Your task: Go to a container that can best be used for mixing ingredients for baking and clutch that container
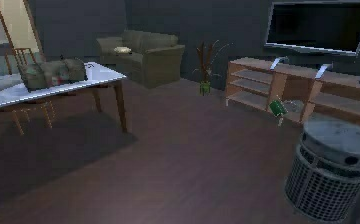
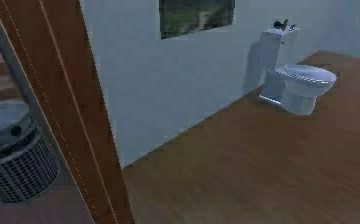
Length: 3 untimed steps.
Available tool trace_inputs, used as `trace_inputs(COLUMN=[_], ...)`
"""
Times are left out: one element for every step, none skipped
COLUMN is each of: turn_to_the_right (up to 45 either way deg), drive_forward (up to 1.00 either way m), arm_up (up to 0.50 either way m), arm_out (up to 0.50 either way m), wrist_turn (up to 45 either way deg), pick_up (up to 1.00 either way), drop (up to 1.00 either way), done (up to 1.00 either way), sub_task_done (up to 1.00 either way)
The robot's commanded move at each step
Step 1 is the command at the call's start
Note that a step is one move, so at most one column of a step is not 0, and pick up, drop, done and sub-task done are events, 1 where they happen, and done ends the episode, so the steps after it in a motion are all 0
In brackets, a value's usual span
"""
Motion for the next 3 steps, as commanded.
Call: trace_inputs(turn_to_the_right=[0.0,0.0,6.0], drive_forward=[1.00,1.00,0.00], arm_up=[0.00,0.00,0.00], arm_out=[0.00,0.00,0.00], wrist_turn=[0.0,0.0,0.0], pick_up=[0.00,0.00,0.00], drop=[0.00,0.00,0.00], done=[0.00,0.00,0.00], sub_task_done=[0.00,0.00,0.00])
